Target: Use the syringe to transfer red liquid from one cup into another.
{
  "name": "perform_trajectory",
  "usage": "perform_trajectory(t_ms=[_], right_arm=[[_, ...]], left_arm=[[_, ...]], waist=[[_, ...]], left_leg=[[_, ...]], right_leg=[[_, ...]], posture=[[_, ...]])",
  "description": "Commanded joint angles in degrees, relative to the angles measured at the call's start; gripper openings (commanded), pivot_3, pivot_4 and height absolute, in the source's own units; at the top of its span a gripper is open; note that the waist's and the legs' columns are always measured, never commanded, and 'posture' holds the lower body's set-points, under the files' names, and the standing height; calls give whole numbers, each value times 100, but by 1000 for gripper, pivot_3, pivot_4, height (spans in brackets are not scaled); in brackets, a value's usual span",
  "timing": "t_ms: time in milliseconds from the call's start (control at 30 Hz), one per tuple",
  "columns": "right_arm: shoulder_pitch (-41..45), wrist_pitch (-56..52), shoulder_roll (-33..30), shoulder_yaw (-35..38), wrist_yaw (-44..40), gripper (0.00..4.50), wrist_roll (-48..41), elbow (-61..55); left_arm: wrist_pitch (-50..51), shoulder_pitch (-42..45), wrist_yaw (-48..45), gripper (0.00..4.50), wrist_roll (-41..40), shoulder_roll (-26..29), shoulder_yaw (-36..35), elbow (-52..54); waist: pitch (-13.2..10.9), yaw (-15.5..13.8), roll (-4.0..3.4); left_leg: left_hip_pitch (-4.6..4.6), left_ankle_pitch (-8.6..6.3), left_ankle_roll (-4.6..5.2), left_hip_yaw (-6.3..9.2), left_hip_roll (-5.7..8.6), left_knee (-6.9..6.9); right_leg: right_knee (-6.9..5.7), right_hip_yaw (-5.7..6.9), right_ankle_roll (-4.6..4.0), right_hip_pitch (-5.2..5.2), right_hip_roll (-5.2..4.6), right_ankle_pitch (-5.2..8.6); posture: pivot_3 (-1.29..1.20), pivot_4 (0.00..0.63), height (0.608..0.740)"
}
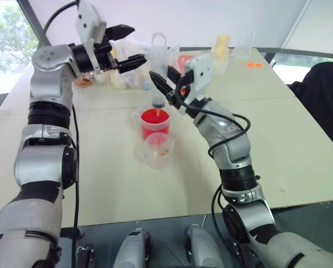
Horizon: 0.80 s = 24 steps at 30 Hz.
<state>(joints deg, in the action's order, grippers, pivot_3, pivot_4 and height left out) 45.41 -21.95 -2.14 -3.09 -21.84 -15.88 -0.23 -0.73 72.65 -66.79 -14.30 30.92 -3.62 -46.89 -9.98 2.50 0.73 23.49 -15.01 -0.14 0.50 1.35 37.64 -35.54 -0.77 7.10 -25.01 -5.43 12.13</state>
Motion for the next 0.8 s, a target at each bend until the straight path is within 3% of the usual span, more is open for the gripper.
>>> perform_trajectory(t_ms=[33,567,800], right_arm=[[24,160,81,-86,21,1443,64,27],[4,542,289,-282,75,1443,359,629],[60,643,298,-233,103,1443,451,832]], left_arm=[[16,104,-140,4500,-159,-1,-101,406],[416,197,-18,4500,-403,-101,-364,733],[788,-134,-685,4500,-353,296,-145,1247]], waist=[[0,2,0],[0,-1,0],[0,28,0]], left_leg=[[0,0,0,0,0,1],[0,0,1,2,0,24],[-3,0,1,2,-3,30]], right_leg=[[-1,0,0,0,0,0],[-26,0,0,1,0,0],[-44,-8,0,-3,5,1]], posture=[[0,150,740],[0,150,740],[0,150,740]])
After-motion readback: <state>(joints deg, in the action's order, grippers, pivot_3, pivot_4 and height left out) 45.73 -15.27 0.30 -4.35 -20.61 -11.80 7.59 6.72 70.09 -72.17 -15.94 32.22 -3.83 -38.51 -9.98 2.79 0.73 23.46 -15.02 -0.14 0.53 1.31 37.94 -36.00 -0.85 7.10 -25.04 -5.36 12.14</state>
